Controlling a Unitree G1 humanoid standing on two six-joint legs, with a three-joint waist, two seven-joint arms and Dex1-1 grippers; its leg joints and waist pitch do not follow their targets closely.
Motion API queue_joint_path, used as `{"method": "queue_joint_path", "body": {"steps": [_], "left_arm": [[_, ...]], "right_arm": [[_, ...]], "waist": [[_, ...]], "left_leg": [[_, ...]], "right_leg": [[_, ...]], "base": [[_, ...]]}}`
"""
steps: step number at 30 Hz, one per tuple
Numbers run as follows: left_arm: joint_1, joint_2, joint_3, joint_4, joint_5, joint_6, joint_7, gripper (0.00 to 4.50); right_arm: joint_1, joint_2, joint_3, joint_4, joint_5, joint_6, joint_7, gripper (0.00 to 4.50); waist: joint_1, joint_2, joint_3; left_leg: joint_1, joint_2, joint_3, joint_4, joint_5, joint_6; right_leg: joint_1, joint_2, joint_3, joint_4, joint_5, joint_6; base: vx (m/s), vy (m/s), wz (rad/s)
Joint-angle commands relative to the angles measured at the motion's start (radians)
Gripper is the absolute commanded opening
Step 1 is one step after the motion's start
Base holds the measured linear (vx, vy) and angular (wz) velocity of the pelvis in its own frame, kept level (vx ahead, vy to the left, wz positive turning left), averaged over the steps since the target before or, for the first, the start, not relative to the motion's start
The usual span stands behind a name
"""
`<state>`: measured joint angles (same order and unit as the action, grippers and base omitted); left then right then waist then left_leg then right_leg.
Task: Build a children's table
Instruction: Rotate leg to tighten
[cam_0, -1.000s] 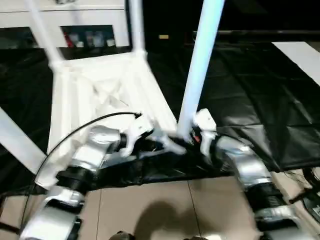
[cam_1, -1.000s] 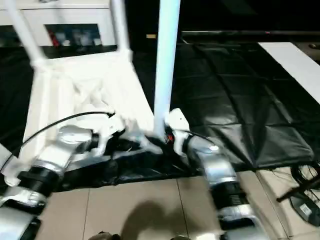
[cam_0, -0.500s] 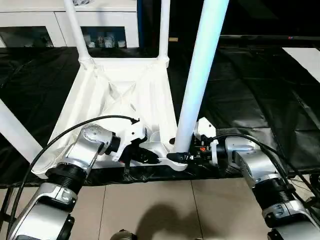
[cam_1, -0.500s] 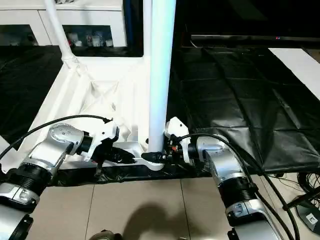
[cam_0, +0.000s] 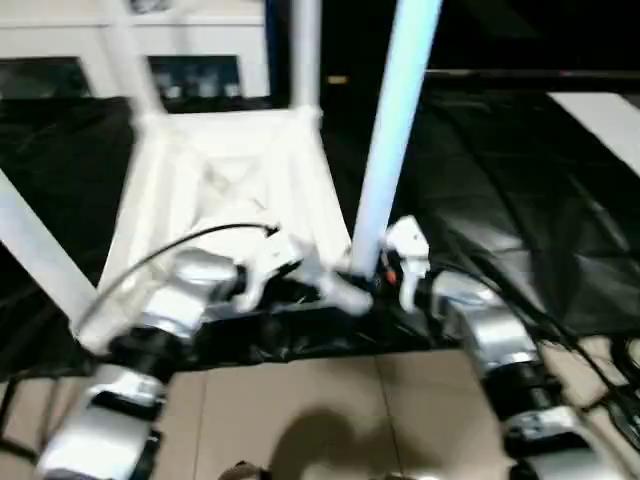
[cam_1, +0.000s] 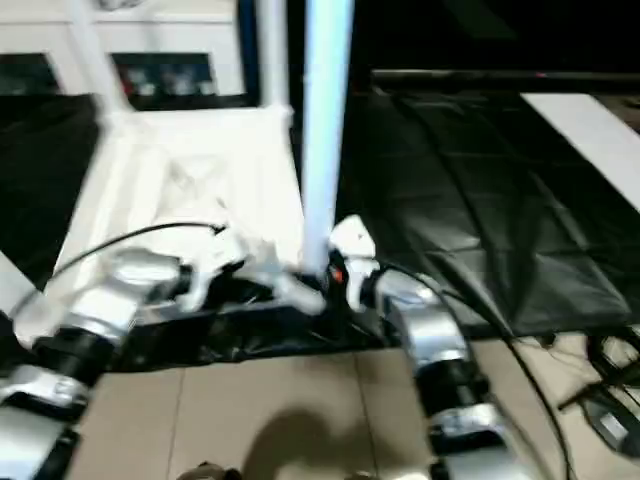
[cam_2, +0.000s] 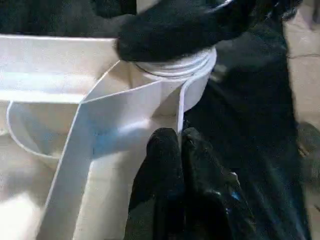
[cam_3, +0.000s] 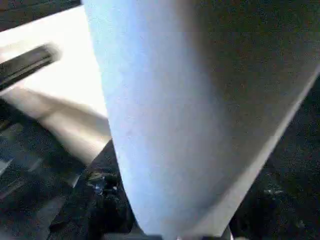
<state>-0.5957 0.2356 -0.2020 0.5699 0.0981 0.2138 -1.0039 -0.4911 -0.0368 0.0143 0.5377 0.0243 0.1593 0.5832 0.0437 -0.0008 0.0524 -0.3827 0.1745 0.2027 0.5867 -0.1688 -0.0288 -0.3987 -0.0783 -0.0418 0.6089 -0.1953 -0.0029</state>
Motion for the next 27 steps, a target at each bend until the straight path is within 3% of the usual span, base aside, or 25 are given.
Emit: {"method": "queue_joint_path", "body": {"steps": [1, 4, 5, 6, 9, 10, 13, 21, 24, 26, 27], "left_arm": [[-0.021, -0.077, -0.004, -0.062, -0.011, 0.011, 0.088, 0.0], [-0.022, -0.124, -0.003, -0.07, -0.011, 0.027, 0.163, 0.0], [-0.024, -0.142, -0.004, -0.073, -0.008, 0.03, 0.197, 0.0], [-0.025, -0.141, -0.006, -0.07, -0.009, 0.022, 0.192, 0.0], [-0.024, -0.12, -0.008, -0.063, -0.024, -0.01, 0.142, 0.0], [-0.021, -0.114, -0.007, -0.066, -0.03, -0.013, 0.126, 0.0], [-0.006, -0.079, -0.019, -0.077, -0.043, -0.026, 0.054, 0.0], [-0.014, -0.005, -0.042, -0.053, -0.07, -0.06, -0.113, 0.0], [-0.027, 0.019, -0.048, -0.032, -0.086, -0.068, -0.204, 0.0], [-0.04, 0.039, -0.061, -0.004, -0.084, -0.076, -0.267, 0.0], [-0.043, 0.042, -0.064, 0.004, -0.083, -0.079, -0.278, 0.0]], "right_arm": [[0.001, 0.095, 0.05, 0.069, 0.006, 0.054, -0.071, 2.01], [-0.03, 0.173, 0.033, 0.109, -0.005, 0.032, -0.207, 2.01], [-0.039, 0.2, 0.067, 0.112, -0.036, -0.014, -0.226, 2.35], [-0.039, 0.202, 0.072, 0.11, -0.037, -0.016, -0.218, 2.55], [-0.027, 0.188, 0.073, 0.085, -0.02, -0.001, -0.162, 2.75], [-0.022, 0.18, 0.073, 0.076, -0.016, 0.002, -0.144, 3.05], [0.0, 0.111, 0.093, 0.048, -0.02, -0.014, -0.054, 3.19], [0.031, -0.054, 0.136, 0.012, -0.002, -0.044, 0.234, 3.19], [0.038, -0.117, 0.173, -0.002, 0.01, -0.039, 0.388, 3.19], [0.045, -0.162, 0.211, -0.019, 0.026, -0.026, 0.521, 3.19], [0.044, -0.168, 0.218, -0.02, 0.029, -0.023, 0.543, 3.19]], "waist": [[-0.003, 0.001, -0.054], [-0.011, -0.001, -0.055], [-0.013, 0.0, -0.057], [-0.011, -0.005, -0.058], [-0.009, 0.0, -0.057], [-0.009, -0.001, -0.057], [-0.008, -0.004, -0.06], [0.003, -0.001, -0.065], [0.011, -0.001, -0.062], [0.022, 0.0, -0.06], [0.027, 0.003, -0.057]], "left_leg": [[0.023, 0.06, -0.04, -0.089, -0.349, -0.046], [0.023, 0.055, -0.038, -0.084, -0.351, -0.037], [0.021, 0.055, -0.038, -0.083, -0.345, -0.034], [0.022, 0.055, -0.037, -0.083, -0.337, -0.028], [0.021, 0.056, -0.036, -0.084, -0.315, -0.01], [0.021, 0.056, -0.035, -0.083, -0.314, -0.008], [0.017, 0.056, -0.034, -0.08, -0.29, 0.008], [0.021, 0.058, -0.027, -0.067, -0.19, 0.065], [0.021, 0.06, -0.026, -0.069, -0.204, 0.067], [0.026, 0.063, -0.024, -0.07, -0.237, 0.055], [0.031, 0.067, -0.023, -0.073, -0.276, 0.04]], "right_leg": [[0.023, -0.076, 0.043, -0.089, -0.344, -0.188], [0.023, -0.075, 0.044, -0.093, -0.34, -0.187], [0.023, -0.076, 0.044, -0.093, -0.338, -0.184], [0.023, -0.073, 0.044, -0.094, -0.324, -0.18], [0.026, -0.07, 0.044, -0.089, -0.271, -0.186], [0.027, -0.07, 0.044, -0.088, -0.265, -0.186], [0.033, -0.071, 0.044, -0.084, -0.233, -0.188], [0.039, -0.07, 0.042, -0.067, -0.064, -0.257], [0.04, -0.069, 0.04, -0.068, -0.088, -0.262], [0.038, -0.066, 0.038, -0.072, -0.137, -0.257], [0.032, -0.066, 0.04, -0.074, -0.178, -0.257]], "base": [[0.0, 0.0, 0.0], [0.0, 0.0, 0.0], [0.0, 0.0, 0.0], [0.0, 0.0, 0.0], [0.0, 0.0, 0.0], [0.0, 0.0, 0.0], [0.0, 0.0, 0.0], [0.0, 0.0, 0.0], [0.0, 0.0, 0.0], [0.0, 0.0, 0.0], [0.0, 0.0, 0.0]]}}
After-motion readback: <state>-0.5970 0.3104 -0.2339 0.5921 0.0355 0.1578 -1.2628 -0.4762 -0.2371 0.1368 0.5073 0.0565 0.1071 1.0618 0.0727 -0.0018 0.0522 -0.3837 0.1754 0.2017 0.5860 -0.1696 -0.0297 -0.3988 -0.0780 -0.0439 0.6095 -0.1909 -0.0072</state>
